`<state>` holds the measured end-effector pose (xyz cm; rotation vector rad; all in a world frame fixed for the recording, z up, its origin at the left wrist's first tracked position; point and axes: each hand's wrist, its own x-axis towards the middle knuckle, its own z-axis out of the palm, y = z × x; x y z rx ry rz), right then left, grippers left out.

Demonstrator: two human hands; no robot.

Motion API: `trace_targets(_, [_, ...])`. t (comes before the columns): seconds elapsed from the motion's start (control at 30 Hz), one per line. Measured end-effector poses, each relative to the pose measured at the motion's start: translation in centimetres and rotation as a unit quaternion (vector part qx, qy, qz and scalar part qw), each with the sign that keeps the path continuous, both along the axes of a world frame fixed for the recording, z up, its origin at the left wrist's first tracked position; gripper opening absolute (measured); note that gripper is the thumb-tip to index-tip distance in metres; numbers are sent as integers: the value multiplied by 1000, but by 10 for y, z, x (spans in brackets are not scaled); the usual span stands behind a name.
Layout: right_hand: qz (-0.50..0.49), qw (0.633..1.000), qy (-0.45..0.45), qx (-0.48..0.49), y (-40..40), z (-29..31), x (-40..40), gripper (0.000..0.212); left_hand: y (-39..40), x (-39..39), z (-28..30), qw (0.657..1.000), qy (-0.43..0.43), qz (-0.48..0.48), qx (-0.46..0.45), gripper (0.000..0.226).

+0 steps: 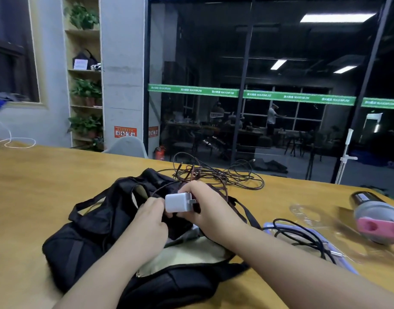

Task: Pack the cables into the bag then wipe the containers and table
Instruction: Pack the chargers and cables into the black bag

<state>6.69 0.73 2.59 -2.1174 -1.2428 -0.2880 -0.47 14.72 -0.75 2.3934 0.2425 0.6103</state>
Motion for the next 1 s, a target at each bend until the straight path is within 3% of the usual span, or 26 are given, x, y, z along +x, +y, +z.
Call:
trace_targets(0.17, [-32,997,19,-63,-8,4,-2,33,3,-4,3,997,0,73,0,26])
trace_targets(0.3, [-61,993,47,-94,-9,6,-3,30,10,-3,0,991,12,121,46,9])
trace_targets(0.4, [-71,989,81,-99,-4,3,-7,32,11,-6,3,988,16,145,53,44])
trace_targets(0.53, [-77,986,95,-110,7,-1,-14,36,13,-2,5,980,43,188,58,37])
trace_targets(0.87, [-91,985,29,-141,40,-9,-19,48,21,-7,12,985,-68,153,-44,55])
trace_targets(1.0, [-110,983,-51,-140,57,-8,-24,40,21,-7,14,986,-85,137,-40,57])
